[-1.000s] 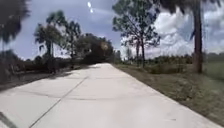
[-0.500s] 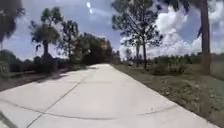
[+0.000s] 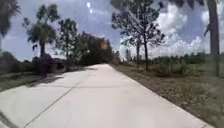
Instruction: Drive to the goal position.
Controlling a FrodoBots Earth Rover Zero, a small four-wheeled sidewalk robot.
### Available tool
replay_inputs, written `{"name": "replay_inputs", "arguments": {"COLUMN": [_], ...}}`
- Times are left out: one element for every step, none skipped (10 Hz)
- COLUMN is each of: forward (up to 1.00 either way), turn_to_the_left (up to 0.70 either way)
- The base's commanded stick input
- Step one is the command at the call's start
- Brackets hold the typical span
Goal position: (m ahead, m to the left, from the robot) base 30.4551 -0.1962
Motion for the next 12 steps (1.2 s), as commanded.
{"name": "replay_inputs", "arguments": {"forward": [0.85, 0.85, 0.85, 0.85, 0.85, 0.85, 0.85, 0.85, 0.85, 0.85, 0.85, 0.85], "turn_to_the_left": [0.00, 0.00, 0.00, 0.00, 0.00, 0.06, 0.21, 0.31, 0.22, 0.08, 0.00, 0.00]}}
